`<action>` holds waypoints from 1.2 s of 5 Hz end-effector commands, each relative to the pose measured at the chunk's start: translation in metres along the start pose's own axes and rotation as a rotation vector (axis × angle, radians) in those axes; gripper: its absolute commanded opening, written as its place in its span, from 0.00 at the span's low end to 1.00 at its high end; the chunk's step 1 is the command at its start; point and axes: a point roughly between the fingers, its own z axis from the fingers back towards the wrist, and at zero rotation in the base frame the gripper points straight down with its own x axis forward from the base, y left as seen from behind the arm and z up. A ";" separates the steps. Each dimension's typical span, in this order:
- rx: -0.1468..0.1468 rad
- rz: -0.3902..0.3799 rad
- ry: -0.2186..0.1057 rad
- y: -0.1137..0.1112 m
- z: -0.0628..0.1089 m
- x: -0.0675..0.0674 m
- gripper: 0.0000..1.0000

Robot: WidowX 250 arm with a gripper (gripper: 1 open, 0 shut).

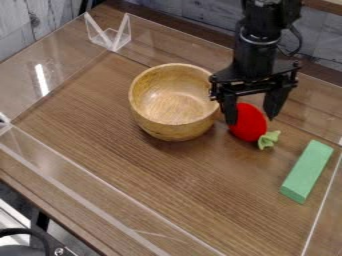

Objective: Move the red fruit to the left side of the table

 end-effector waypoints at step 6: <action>-0.036 0.037 -0.068 -0.016 0.013 0.015 1.00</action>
